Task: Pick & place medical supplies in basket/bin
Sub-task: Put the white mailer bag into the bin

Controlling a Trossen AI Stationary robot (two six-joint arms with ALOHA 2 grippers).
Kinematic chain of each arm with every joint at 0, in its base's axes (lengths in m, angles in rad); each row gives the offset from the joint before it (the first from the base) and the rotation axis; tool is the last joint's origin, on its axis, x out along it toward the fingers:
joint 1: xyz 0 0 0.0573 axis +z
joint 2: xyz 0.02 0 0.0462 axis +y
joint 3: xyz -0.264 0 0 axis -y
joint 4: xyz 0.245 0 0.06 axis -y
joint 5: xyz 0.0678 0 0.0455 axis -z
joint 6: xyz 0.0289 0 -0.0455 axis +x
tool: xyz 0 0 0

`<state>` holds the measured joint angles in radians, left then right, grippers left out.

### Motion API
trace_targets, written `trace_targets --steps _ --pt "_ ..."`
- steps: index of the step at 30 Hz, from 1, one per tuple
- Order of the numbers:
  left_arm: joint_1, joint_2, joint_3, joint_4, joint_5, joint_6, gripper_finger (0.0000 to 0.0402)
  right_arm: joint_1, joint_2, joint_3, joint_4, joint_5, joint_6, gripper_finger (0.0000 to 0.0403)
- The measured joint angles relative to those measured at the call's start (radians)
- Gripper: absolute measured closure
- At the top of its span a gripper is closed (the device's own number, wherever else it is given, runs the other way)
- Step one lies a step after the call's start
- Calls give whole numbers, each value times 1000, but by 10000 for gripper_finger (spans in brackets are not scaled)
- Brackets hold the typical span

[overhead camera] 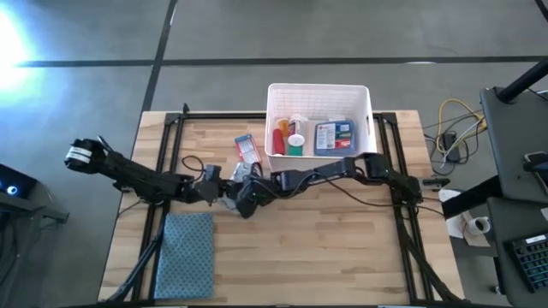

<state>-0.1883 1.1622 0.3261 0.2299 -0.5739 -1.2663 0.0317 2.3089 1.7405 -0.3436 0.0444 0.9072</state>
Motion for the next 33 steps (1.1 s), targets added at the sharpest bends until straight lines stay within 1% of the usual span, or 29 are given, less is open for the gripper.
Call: trace_targets --steps 4,7,9,12,14,20,24,27,29,31,33 --pt "-1 -37 52 -88 33 29 149 14 -42 -1 -76 40 -119 172" --pt "-2 -61 75 -108 69 69 197 36 -73 -3 -100 83 -203 172" --pt "-3 -76 94 -106 92 98 233 50 -90 -4 -113 91 -256 172" --pt "-3 -100 120 -116 122 129 283 65 -114 -4 -151 95 -283 172" --pt "-3 -120 140 -130 140 136 303 74 -137 -3 -192 93 -297 172" --pt "-3 -170 220 -166 147 204 304 122 -251 -10 -347 91 -452 172" --pt "-1 -173 324 -196 129 264 303 162 -373 -12 -463 108 -513 172" --pt "0 -158 449 -196 93 373 302 197 -484 -20 -529 197 -506 172" --pt "15 -136 550 -195 69 483 301 222 -554 -33 -564 290 -478 172" --pt "45 -95 655 -207 48 594 301 246 -625 -50 -583 387 -433 172" --pt "101 -39 764 -229 50 699 300 264 -690 -69 -602 468 -388 172"
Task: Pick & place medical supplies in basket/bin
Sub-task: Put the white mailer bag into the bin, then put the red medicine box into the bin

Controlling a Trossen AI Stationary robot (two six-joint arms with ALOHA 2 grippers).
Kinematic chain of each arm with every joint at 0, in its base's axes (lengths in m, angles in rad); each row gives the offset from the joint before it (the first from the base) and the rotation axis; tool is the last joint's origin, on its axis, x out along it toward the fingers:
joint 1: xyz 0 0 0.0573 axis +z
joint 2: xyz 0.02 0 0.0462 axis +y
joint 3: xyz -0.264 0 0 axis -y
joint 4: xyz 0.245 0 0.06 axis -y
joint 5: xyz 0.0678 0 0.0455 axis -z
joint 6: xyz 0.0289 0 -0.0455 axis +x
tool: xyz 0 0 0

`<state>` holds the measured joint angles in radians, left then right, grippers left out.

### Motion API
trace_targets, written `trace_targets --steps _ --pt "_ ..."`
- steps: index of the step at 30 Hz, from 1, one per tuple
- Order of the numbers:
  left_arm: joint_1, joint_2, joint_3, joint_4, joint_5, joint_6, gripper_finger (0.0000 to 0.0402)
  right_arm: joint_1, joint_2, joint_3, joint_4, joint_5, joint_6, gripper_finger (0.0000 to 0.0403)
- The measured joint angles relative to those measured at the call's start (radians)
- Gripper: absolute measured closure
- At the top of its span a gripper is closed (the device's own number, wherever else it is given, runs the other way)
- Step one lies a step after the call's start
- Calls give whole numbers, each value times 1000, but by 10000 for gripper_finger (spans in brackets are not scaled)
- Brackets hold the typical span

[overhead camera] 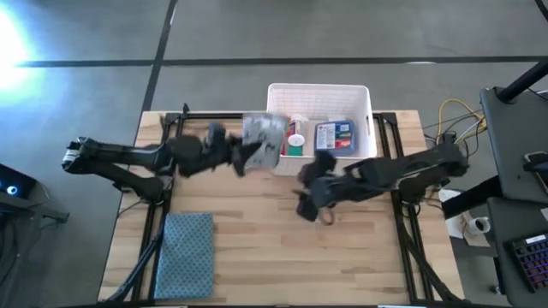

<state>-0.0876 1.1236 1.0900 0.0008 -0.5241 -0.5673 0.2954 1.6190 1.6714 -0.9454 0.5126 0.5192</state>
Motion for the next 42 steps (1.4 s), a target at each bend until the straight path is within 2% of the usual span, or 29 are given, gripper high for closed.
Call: trace_targets --steps 3,5,7,10,14,19,20,22,26,30,33,37,42 --pt "111 119 170 -84 99 112 299 8 -75 -37 -16 70 81 172" --pt "191 224 284 -142 205 146 295 8 -114 -72 -16 73 131 172" --pt "242 339 414 -188 256 190 285 11 -142 -106 -21 72 174 172" --pt "292 516 621 -329 284 232 255 27 -175 -162 -24 63 228 172" --pt "309 732 914 -600 289 245 198 72 -192 -241 -29 59 311 172" --pt "308 917 1266 -973 283 306 133 123 -204 -314 -21 65 398 172" --pt "302 916 1261 -986 279 336 125 130 -204 -327 -18 70 413 172" --pt "286 837 1150 -961 272 361 115 139 -206 -352 -18 83 435 172" --pt "239 636 944 -980 198 303 111 141 -210 -384 -10 94 454 172" --pt "178 418 676 -972 67 154 112 137 -205 -404 -1 108 448 172" --pt "151 282 452 -963 67 7 126 124 -205 -418 19 141 444 172" --pt "151 164 136 -919 81 -225 181 91 -204 -425 49 143 408 172" --pt "165 110 -140 -630 106 -284 296 55 -204 -420 76 138 389 172"
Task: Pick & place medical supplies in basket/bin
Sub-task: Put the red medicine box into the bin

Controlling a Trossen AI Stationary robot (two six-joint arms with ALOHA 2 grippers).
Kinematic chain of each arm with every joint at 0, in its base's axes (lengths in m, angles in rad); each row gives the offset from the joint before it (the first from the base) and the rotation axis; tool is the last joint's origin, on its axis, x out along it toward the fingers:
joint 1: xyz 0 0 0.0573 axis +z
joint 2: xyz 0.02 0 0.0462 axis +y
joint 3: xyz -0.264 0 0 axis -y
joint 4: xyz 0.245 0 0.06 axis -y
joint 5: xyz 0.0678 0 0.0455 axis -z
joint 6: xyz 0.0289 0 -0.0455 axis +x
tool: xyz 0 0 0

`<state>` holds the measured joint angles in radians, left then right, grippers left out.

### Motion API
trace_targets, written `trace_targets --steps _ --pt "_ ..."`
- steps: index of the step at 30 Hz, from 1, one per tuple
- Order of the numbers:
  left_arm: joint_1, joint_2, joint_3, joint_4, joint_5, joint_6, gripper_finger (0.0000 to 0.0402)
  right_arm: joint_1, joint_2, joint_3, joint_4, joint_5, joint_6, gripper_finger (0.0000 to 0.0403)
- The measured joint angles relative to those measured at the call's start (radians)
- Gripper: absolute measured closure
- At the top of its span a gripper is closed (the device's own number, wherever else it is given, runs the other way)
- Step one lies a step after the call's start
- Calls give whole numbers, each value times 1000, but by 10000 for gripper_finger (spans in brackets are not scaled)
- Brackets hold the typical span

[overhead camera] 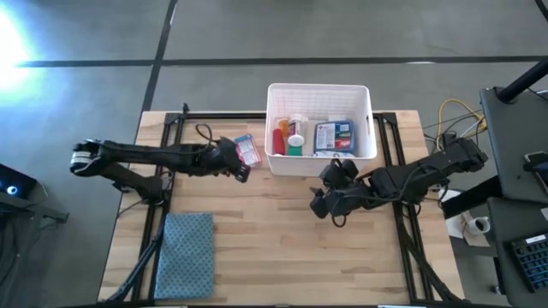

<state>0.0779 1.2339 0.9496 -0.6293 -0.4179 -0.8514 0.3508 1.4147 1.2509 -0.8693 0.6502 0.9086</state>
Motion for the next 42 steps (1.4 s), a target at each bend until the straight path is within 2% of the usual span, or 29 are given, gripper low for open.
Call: trace_targets --steps 3,5,12,20,25,32,37,39,42 --pt "30 12 -80 202 -2 74 363 -11 0 2 16 -3 0 172" --pt "59 43 -104 280 -3 126 391 -12 0 2 22 -11 7 172" --pt "164 190 -115 343 -32 162 391 -13 0 2 23 -62 64 172" --pt "192 363 -73 377 -22 228 391 -13 0 2 22 -84 88 172" --pt "172 426 -67 364 113 182 391 -13 0 2 20 -95 106 172" --pt "70 417 -69 324 240 65 391 -13 0 0 13 -98 99 172" --pt "-38 398 -69 320 492 -74 391 -13 0 -1 13 -98 66 172" --pt "-98 383 -69 357 568 -122 391 -13 0 -1 14 -98 55 172" --pt "-162 337 -64 527 649 -152 391 -13 0 -1 14 -98 40 172"
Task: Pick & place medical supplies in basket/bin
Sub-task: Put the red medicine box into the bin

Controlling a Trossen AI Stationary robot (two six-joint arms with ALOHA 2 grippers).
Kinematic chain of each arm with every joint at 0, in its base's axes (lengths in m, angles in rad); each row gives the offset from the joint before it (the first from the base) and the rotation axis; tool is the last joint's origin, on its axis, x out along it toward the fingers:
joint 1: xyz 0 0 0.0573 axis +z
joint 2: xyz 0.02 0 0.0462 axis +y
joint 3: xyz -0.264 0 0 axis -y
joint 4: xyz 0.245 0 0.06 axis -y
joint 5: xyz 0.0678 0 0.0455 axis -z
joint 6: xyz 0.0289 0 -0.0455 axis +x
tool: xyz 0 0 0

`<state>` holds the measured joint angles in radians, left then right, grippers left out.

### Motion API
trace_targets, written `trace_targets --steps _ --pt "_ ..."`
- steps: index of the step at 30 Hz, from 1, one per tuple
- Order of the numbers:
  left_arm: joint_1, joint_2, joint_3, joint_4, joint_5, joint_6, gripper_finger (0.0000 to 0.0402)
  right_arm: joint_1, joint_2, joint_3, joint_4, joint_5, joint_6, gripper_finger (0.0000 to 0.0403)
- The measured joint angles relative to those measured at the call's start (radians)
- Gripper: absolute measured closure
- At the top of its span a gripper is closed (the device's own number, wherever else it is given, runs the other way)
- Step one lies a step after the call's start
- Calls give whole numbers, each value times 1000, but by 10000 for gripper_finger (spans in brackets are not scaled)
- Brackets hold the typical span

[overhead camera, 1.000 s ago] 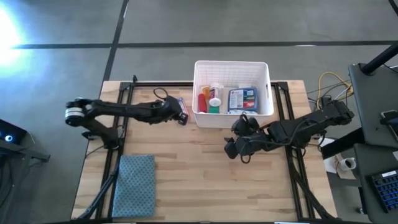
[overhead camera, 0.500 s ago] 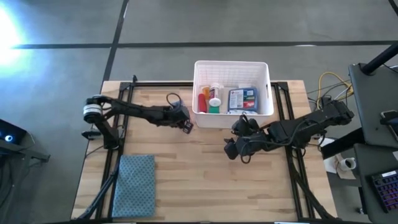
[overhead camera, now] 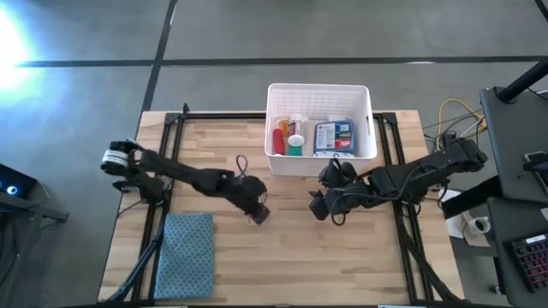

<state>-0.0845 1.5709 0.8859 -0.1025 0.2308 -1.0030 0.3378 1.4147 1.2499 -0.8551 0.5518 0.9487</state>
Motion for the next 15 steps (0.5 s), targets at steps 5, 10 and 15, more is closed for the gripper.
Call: trace_targets --steps 5,10,15 --pt "-57 -129 2 -50 -210 -28 391 0 0 0 2 0 -29 172" --pt "-98 -245 9 -432 -526 -228 391 0 0 0 8 -2 -27 172" --pt "-144 -268 -22 -569 -531 -368 391 2 0 0 12 -44 8 172"
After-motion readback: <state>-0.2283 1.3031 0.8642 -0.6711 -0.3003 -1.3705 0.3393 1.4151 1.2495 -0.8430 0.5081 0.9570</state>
